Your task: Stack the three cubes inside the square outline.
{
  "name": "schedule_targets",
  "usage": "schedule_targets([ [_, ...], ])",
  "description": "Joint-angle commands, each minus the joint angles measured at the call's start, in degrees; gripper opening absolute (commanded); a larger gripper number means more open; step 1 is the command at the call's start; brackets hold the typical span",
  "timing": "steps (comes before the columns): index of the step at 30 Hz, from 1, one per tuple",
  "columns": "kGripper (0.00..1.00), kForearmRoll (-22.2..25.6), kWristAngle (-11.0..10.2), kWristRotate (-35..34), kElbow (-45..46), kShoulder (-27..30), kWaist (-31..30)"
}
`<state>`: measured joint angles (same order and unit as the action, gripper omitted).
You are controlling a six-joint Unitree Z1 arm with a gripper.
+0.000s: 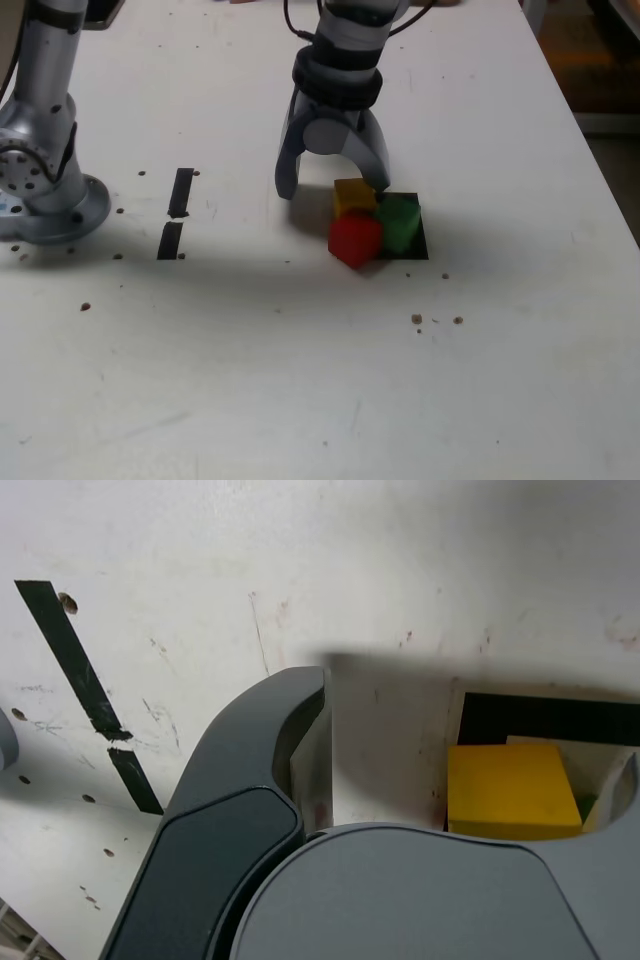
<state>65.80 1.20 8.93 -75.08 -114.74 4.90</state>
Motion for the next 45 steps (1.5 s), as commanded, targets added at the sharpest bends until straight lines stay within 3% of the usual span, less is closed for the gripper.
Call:
schedule_targets([
  [1, 0.99, -0.58, -0.11, 0.16, 0.31, -0.21, 0.35],
  [13, 0.96, -1.08, 0.52, 2.1, 0.52, -1.97, 1.76],
  [24, 0.63, 0.16, 0.85, 4.88, -0.1, -1.89, 2.94],
  [35, 0.37, -0.01, 3.35, 6.62, 2.67, 0.25, 3.1],
  [40, 0.31, 0.58, 4.65, 6.65, 6.82, 2.49, 3.6],
  [45, 0.33, 2.12, 7.4, 7.57, 13.11, 4.97, 5.3],
])
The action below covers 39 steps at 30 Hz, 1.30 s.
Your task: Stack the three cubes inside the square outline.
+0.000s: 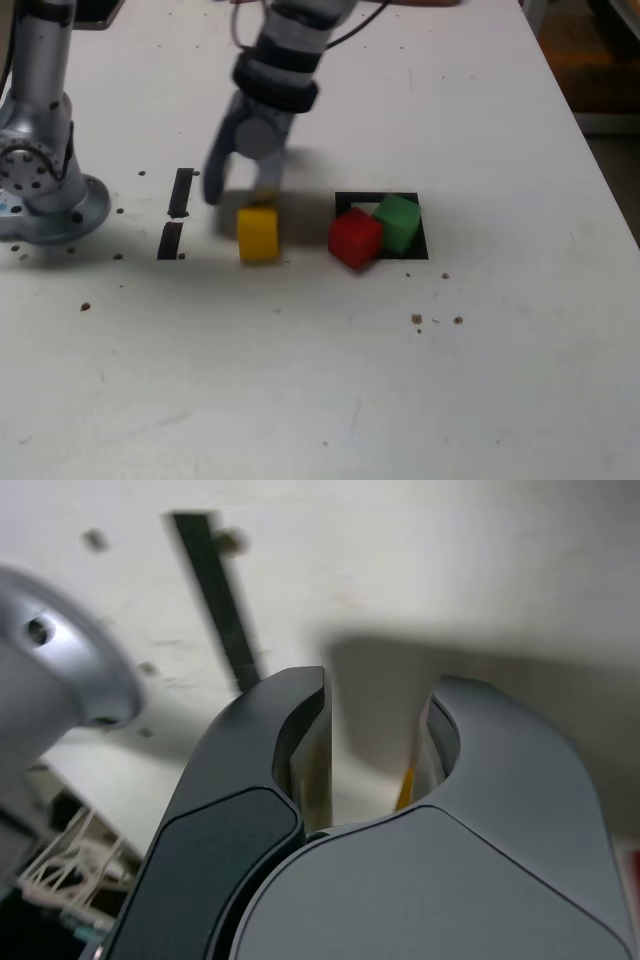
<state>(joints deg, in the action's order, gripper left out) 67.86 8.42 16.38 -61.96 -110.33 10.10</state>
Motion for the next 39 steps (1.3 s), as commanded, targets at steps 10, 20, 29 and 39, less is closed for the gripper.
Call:
schedule_targets([
  [10, 0.84, -0.02, -0.93, 3.44, -3.55, 6.94, 0.05],
  [20, 0.99, 2.72, -9.7, 5.73, -14.64, 12.26, -5.02],
  [29, 0.96, 3.7, -12.11, 12.82, -22.73, 8.09, -11.72],
  [39, 0.95, 6.04, -11.27, 19.23, -28.18, 1.93, -13.16],
])
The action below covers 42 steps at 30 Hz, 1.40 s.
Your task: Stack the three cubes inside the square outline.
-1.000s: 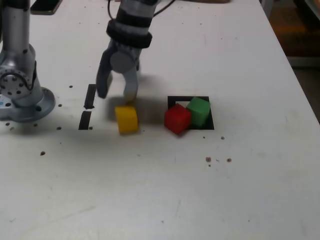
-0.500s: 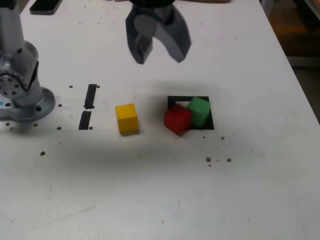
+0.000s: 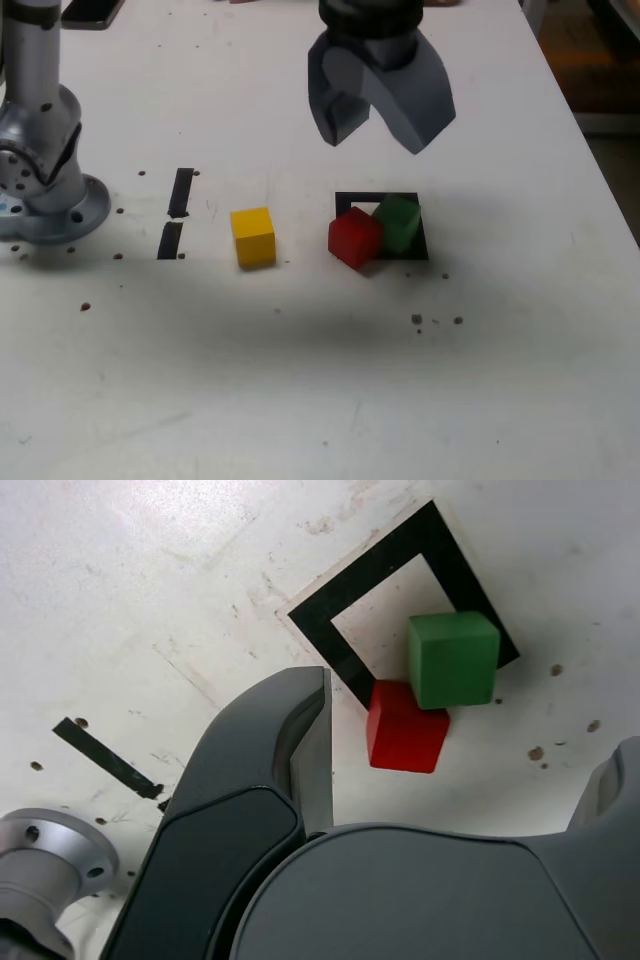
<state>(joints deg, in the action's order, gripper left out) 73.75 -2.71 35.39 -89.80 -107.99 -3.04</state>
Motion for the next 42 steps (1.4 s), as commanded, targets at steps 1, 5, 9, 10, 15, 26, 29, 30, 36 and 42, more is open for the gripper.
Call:
schedule_targets([
  [1, 0.94, 0.28, -0.2, 0.48, -0.41, -0.93, 0.0],
  [5, 0.93, -0.07, 0.57, 0.85, -0.53, -2.98, 0.04],
  [9, 0.93, -0.87, 2.28, 1.2, -0.99, -4.88, 0.04],
  [10, 0.93, -1.04, 2.62, 1.39, -1.11, -5.27, 0.05],
  [15, 0.93, -2.63, 3.95, 2.57, -1.18, -6.81, 0.05],
  [26, 0.93, -8.17, 6.77, 3.46, -0.34, -8.22, 0.12],
  [29, 0.93, -10.05, 7.39, 3.09, 0.61, -8.92, 0.54],
  [30, 0.93, -10.55, 7.49, 2.93, 1.01, -9.09, 0.77],
  [36, 0.93, -11.86, 6.25, 1.73, 2.76, -8.88, 2.78],
  [42, 0.93, -11.81, 4.95, 1.59, 2.8, -7.88, 3.98],
])
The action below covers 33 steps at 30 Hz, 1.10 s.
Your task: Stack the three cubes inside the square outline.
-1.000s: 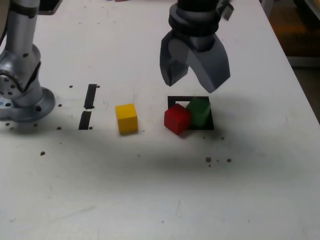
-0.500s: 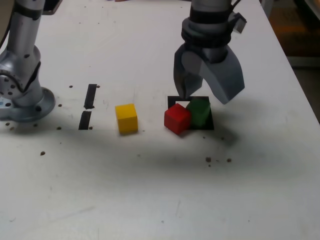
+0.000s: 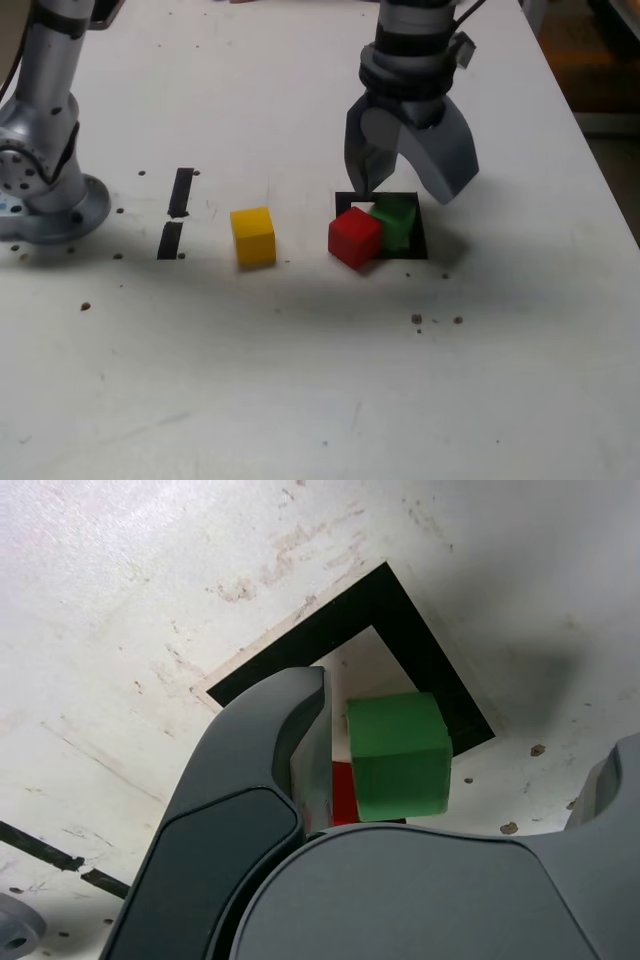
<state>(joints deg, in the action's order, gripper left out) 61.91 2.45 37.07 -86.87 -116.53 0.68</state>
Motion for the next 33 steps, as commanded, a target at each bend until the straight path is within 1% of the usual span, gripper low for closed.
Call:
schedule_targets([
  [1, 0.93, 0.05, -0.33, -0.09, -0.14, 0.77, 0.28],
  [9, 0.93, -0.11, 0.11, -0.06, 1.35, 0.96, 0.29],
  [16, 0.91, -2.66, 1.25, -0.06, 4.28, 0.71, 0.29],
  [23, 0.88, -4.36, 2.41, -0.06, 4.66, -0.54, 0.29],
  [25, 0.84, -5.18, 2.72, -0.07, 5.01, -0.86, 0.29],
  [28, 0.74, -7.2, 3.66, -0.09, 6.13, -1.07, 0.29],
  [31, 0.56, -9.66, 5.25, 0.07, 7.19, -1.07, 0.29],
  [33, 0.44, -10.47, 5.85, 0.38, 7.29, -1.03, 0.29],
])
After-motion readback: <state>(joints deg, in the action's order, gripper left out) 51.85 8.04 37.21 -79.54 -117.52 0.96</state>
